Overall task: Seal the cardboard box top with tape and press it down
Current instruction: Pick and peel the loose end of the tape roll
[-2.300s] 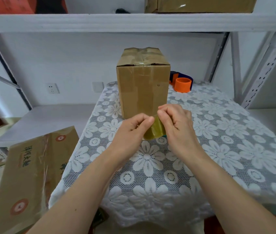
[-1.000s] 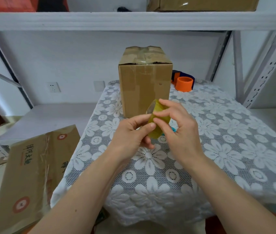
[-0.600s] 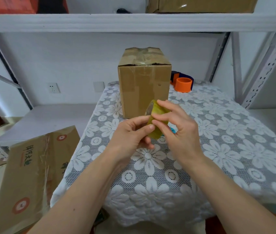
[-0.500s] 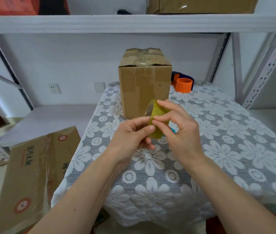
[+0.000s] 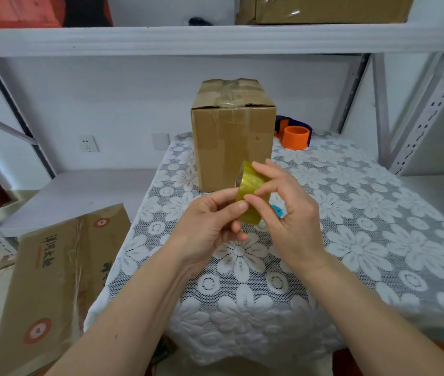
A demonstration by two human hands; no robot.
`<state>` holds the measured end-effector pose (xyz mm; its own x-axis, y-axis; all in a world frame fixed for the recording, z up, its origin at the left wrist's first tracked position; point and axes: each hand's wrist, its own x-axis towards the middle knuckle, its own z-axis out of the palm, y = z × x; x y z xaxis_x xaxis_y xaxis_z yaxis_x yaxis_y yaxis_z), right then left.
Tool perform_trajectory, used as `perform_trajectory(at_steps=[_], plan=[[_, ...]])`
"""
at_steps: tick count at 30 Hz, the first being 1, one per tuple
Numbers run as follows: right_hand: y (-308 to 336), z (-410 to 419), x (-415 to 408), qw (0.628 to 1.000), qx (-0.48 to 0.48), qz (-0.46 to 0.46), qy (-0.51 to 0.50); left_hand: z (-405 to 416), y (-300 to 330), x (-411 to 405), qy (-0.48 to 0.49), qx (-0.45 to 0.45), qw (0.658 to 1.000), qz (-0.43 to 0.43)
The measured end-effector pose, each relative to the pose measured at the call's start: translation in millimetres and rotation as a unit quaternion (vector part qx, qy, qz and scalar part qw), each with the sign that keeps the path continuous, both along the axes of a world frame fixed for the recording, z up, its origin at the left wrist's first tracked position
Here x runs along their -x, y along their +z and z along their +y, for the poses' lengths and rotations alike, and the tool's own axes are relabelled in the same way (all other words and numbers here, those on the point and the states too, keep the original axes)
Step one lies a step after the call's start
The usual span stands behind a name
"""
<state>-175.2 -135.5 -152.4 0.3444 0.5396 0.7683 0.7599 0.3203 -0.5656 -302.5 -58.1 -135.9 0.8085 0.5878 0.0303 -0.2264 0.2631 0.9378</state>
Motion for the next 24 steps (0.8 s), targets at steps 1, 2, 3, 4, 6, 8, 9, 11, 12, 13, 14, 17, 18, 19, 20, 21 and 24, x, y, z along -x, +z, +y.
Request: perform_trajectory(at_steps=[1,2,3,4,6,8,9,11,12,13,14,17,18,19,20,21,24], plan=[[0.7,-0.6,1.2,1.0,-0.001,0.013,0.006,0.0,1.5,0.3,-0.004,0.001,1.0,-0.003],[0.9,-0.7,1.5,1.0,0.0,0.01,0.007,0.0,2.6,0.6,-0.005,0.0,1.0,-0.005],[0.2,-0.2,0.4,1.0,0.002,-0.006,0.002,0.0,3.0,0.7,-0.005,-0.001,1.0,-0.005],[-1.2,0.6,-1.0,1.0,0.004,-0.022,-0.002,-0.3,2.7,0.6,-0.003,-0.001,1.0,-0.003],[-3.8,1.4,-2.8,1.0,0.004,-0.025,-0.005,-1.1,1.9,0.1,0.002,0.003,1.0,0.002],[-4.1,1.1,-3.4,1.0,-0.007,-0.022,-0.005,-1.5,2.0,0.2,0.006,0.008,1.0,0.004],[-3.1,0.6,-2.6,1.0,-0.009,-0.018,-0.008,-1.7,2.4,0.3,0.006,0.008,1.0,0.005],[-0.2,-0.4,0.3,1.0,-0.003,0.008,-0.008,-1.6,3.5,0.8,0.005,0.002,1.0,0.008],[0.5,-0.6,1.6,1.0,0.004,0.015,-0.006,-1.5,3.6,1.0,0.006,-0.001,1.0,0.01],[0.2,-0.2,2.3,1.0,0.01,0.006,-0.008,-1.5,3.3,0.9,0.008,-0.006,1.0,0.011],[-1.5,0.8,1.7,1.0,0.011,-0.014,-0.009,-1.5,2.6,0.7,0.011,-0.011,1.0,0.013],[-6.7,3.5,-2.2,1.0,-0.004,-0.026,0.0,-1.6,0.8,0.0,0.019,-0.021,0.999,0.018],[-7.0,3.5,-2.8,1.0,-0.007,-0.016,0.004,-1.4,0.4,0.3,0.02,-0.02,0.999,0.018],[-6.4,3.1,-2.8,1.0,-0.008,-0.012,0.003,-1.0,0.2,0.6,0.02,-0.018,0.999,0.017],[-5.2,2.5,-1.8,1.0,-0.007,-0.012,0.0,-0.7,0.4,1.1,0.018,-0.016,1.0,0.016],[-3.4,1.5,-0.1,1.0,-0.006,-0.013,-0.005,-0.5,0.8,1.3,0.016,-0.015,1.0,0.015],[0.1,-0.5,4.0,1.0,0.001,-0.024,-0.011,-0.3,2.5,2.2,0.012,-0.03,0.999,0.015]])
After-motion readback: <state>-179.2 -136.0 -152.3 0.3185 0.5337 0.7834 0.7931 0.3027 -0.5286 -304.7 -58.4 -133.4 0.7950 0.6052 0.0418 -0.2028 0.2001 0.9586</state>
